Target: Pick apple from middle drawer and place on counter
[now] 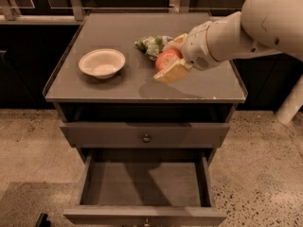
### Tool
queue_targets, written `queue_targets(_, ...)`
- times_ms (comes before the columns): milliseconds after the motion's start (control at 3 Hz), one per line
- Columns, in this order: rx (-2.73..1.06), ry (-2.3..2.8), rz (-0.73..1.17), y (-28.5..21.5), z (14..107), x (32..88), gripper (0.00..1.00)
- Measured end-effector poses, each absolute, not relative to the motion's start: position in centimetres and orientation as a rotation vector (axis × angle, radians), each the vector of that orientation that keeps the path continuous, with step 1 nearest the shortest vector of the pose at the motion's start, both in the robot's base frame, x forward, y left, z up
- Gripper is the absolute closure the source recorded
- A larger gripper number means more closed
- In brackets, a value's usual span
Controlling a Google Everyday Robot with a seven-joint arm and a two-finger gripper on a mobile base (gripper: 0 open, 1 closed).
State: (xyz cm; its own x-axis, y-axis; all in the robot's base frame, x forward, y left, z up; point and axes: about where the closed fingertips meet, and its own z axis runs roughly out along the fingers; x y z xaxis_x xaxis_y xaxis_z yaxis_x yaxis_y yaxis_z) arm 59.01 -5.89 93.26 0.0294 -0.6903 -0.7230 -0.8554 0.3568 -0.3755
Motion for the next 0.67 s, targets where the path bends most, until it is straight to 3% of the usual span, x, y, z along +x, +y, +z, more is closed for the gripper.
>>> queue_targets(667, -1.28, 1.73, 0.303, -7.4, 90.7, 64.2, 1.0)
